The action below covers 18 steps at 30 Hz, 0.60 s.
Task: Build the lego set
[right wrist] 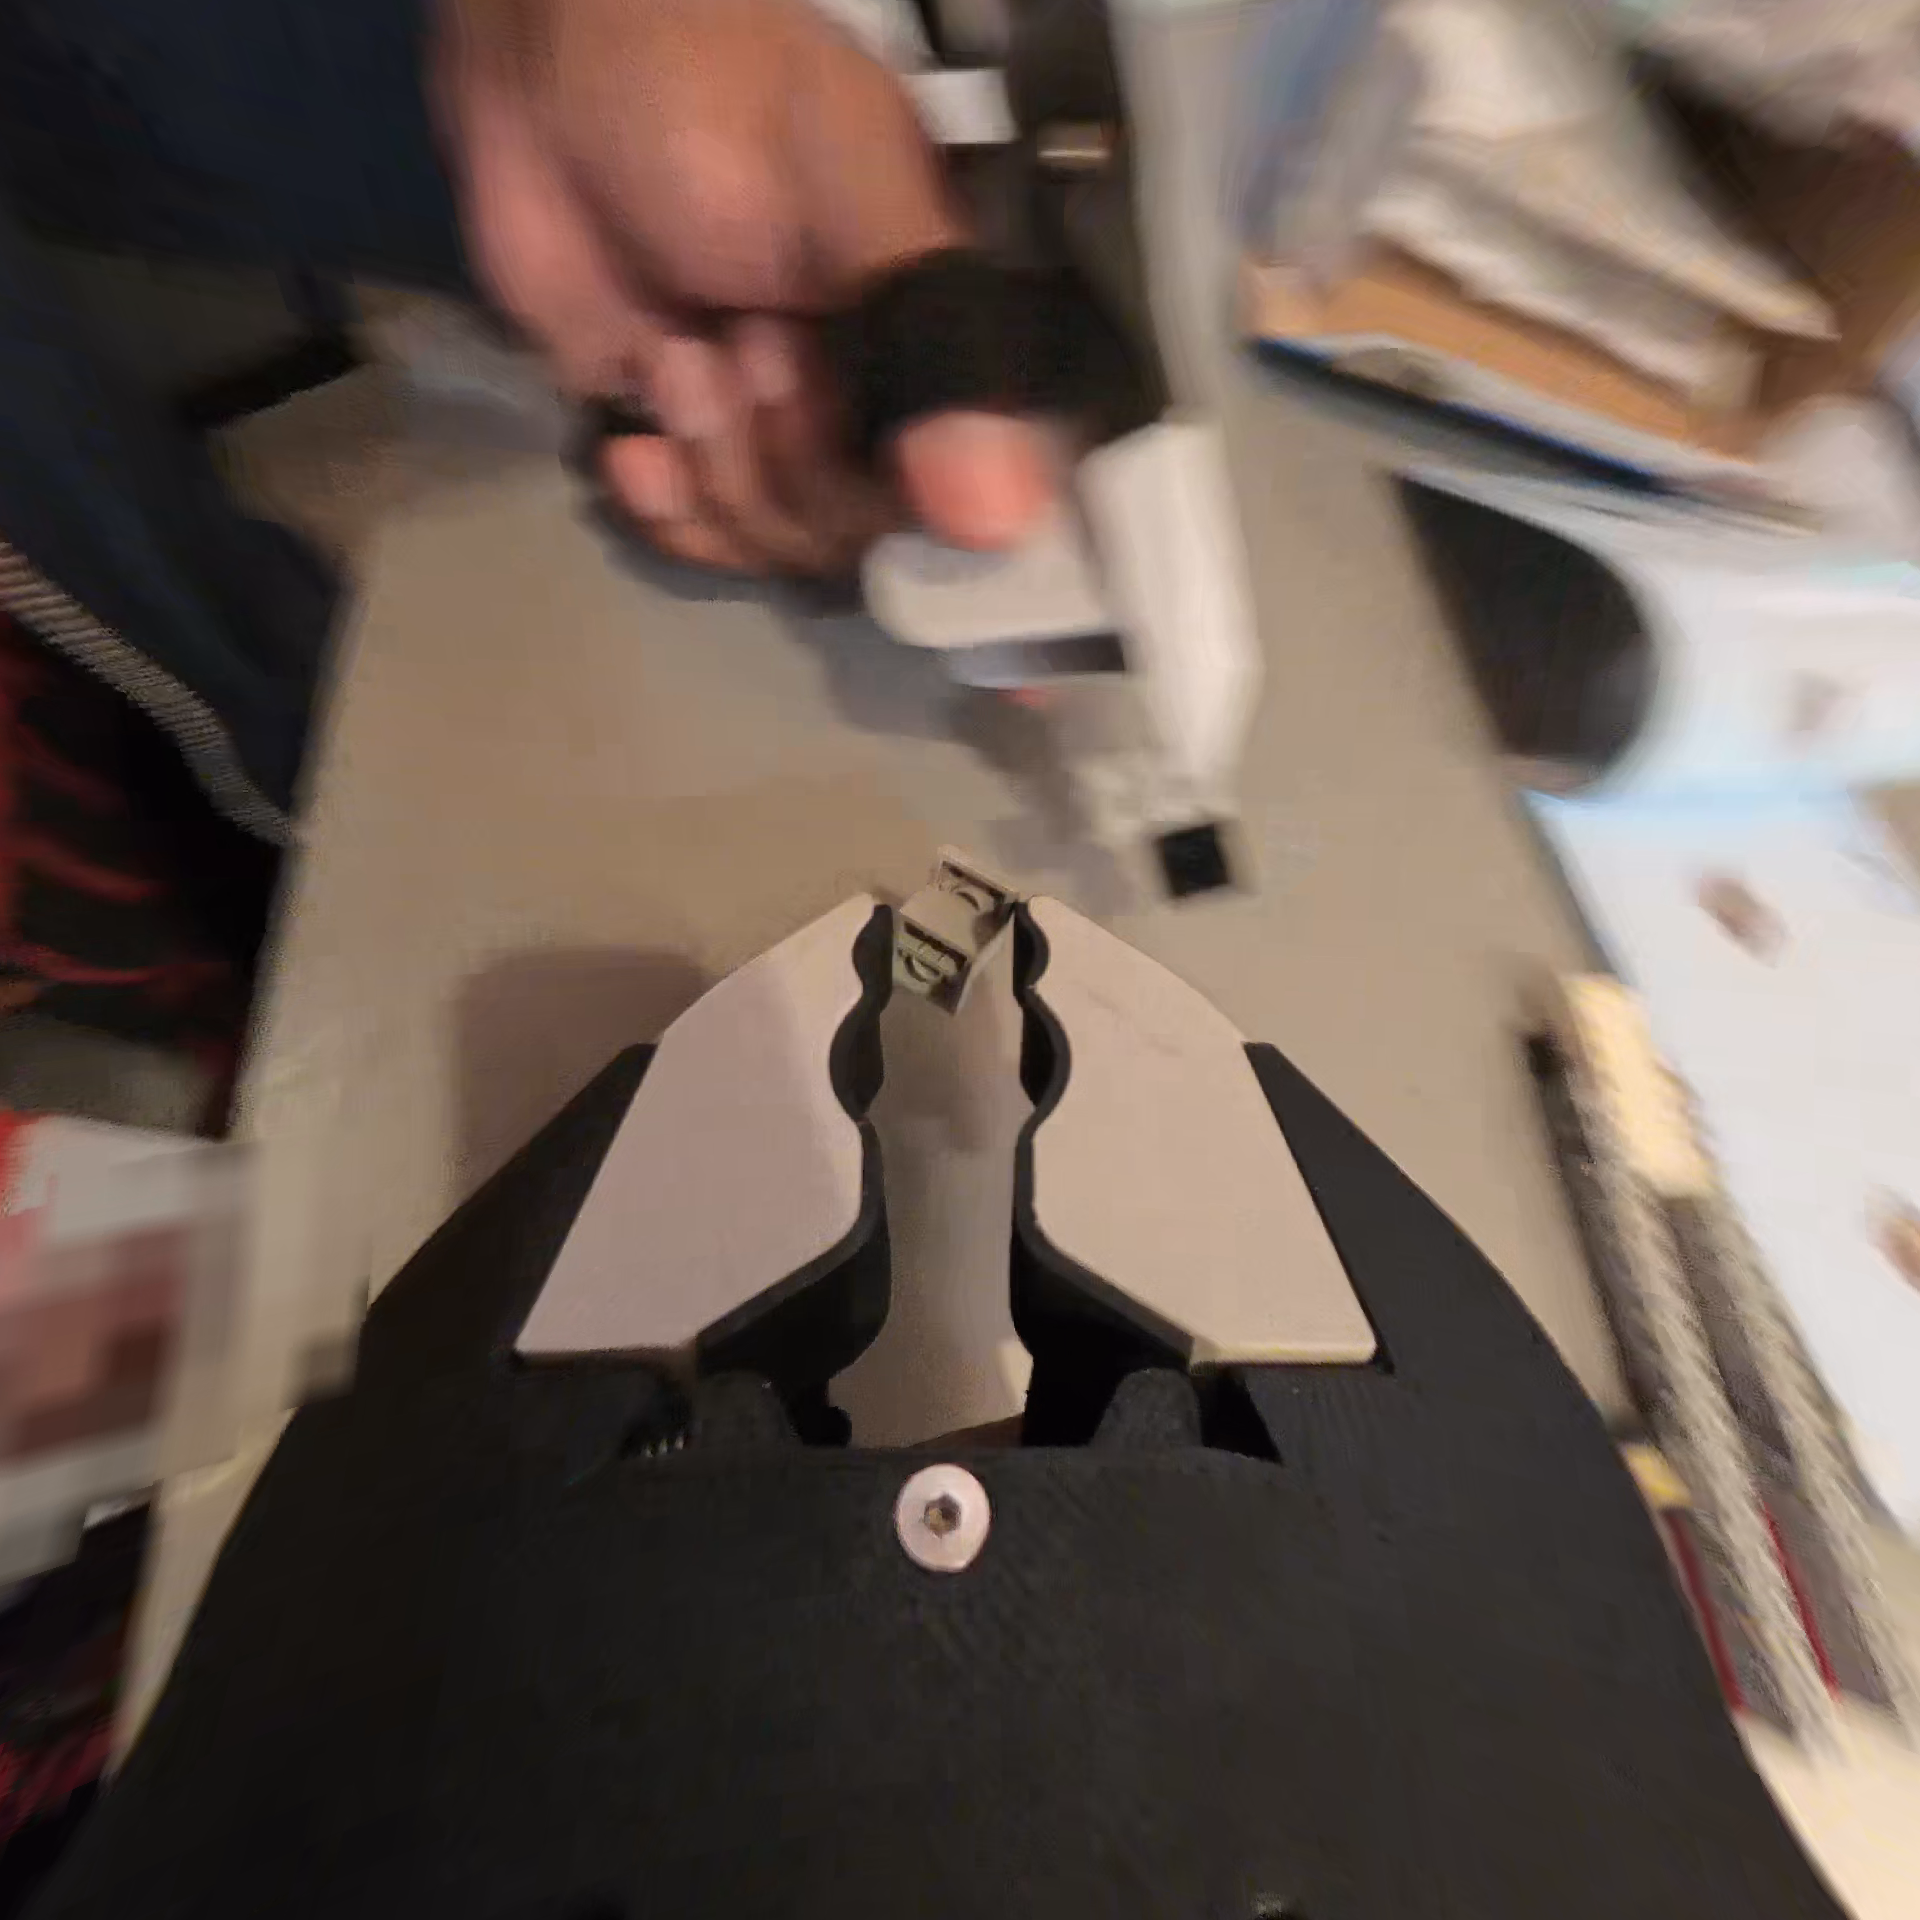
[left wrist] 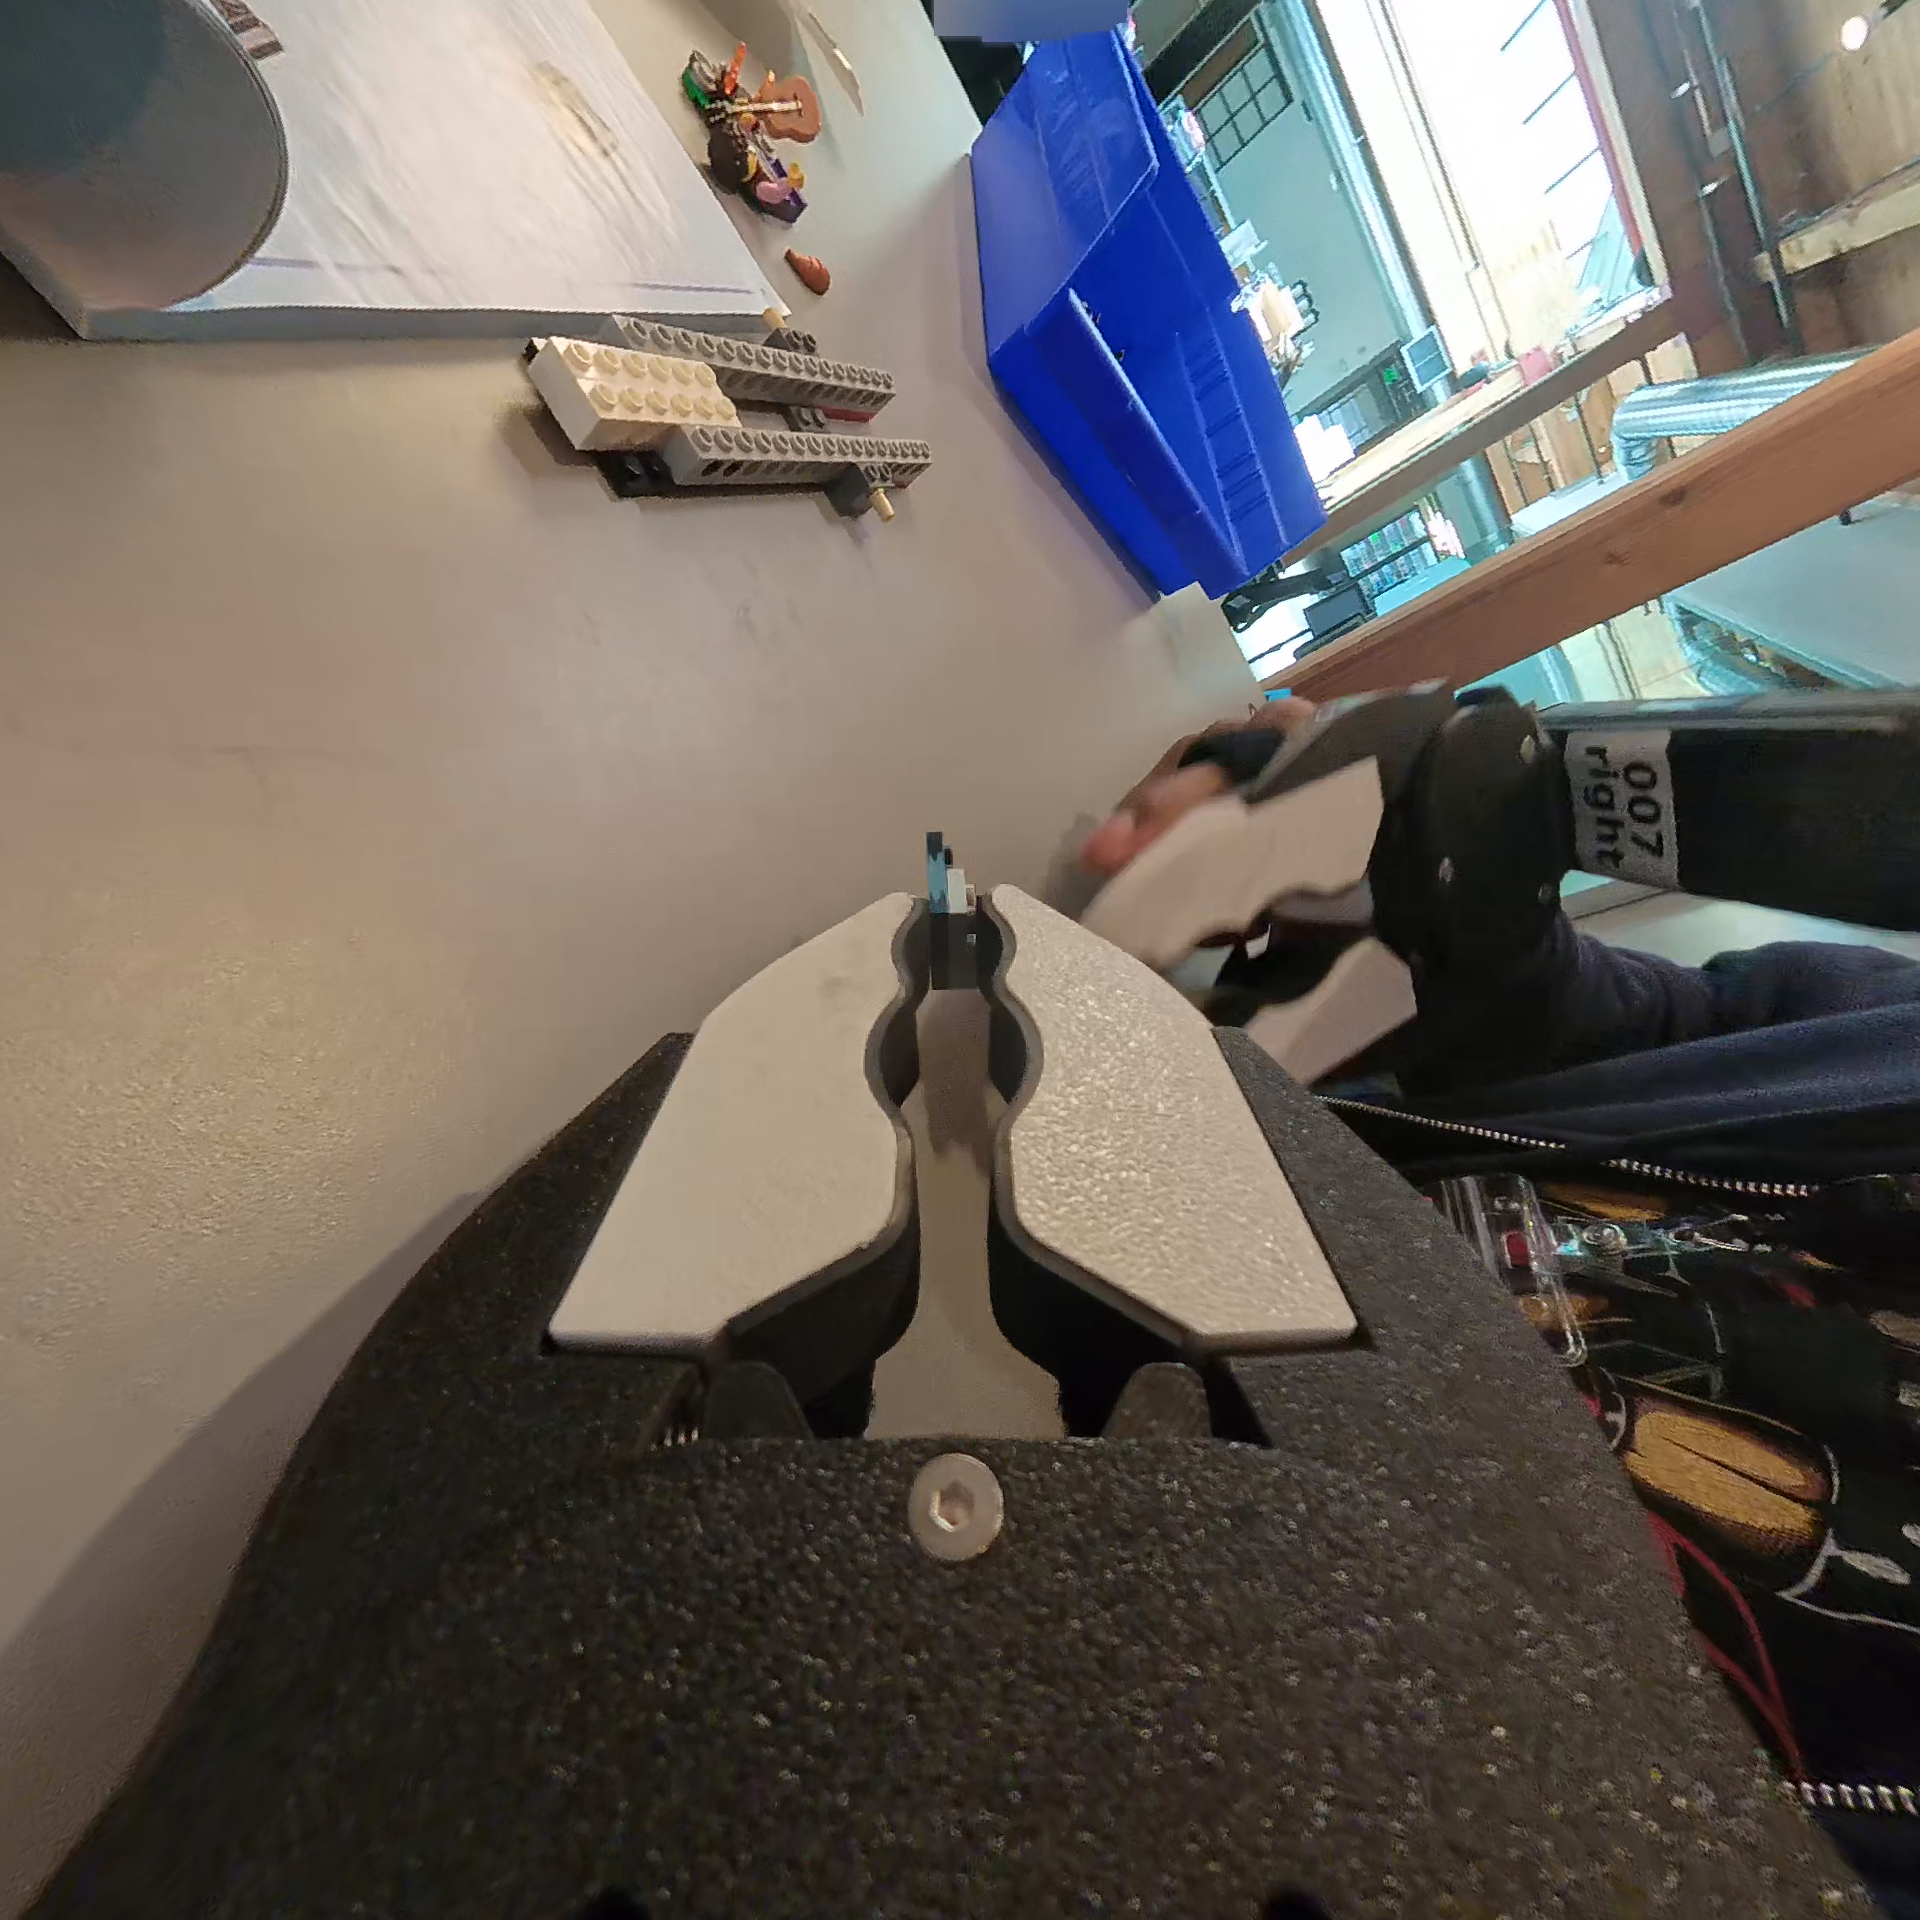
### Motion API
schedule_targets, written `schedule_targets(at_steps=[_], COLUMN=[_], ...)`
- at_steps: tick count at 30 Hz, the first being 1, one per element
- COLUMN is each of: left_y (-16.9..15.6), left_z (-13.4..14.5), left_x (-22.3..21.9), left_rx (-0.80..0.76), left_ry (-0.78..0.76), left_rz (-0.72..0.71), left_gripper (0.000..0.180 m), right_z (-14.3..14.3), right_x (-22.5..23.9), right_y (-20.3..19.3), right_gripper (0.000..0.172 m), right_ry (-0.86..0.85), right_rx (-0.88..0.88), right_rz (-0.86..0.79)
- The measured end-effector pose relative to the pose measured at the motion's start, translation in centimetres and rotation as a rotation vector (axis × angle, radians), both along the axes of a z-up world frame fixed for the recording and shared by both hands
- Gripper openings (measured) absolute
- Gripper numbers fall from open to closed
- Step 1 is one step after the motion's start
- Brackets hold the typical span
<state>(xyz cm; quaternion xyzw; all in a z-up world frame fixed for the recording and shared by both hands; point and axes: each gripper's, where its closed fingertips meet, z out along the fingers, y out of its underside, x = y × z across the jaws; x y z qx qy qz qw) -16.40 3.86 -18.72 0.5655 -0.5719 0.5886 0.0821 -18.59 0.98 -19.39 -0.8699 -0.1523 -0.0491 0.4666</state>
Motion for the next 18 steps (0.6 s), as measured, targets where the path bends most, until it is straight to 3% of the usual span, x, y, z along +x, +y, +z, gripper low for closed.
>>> schedule_targets(at_steps=[3,6,12,18], left_y=[-0.6,-1.6,-2.1,-2.3], left_z=[-0.6,-1.2,-1.9,-1.9], left_x=[0.0,-0.3,0.1,0.2], left_rx=[0.026,0.048,0.045,0.024], left_ry=[0.029,0.069,0.129,0.141], left_rz=[-0.030,-0.095,-0.136,-0.155], left_gripper=[0.008,0.008,0.008,0.008], right_z=[0.9,1.0,-1.3,-2.9], right_x=[5.2,7.3,8.6,7.8], right_y=[-1.0,-1.4,-1.5,-1.7], right_gripper=[0.022,0.022,0.022,0.026], right_ry=[-0.077,-0.151,-0.206,-0.060], right_rx=[0.075,0.081,-0.064,-0.174], right_rz=[-0.278,-0.399,-0.488,-0.477])
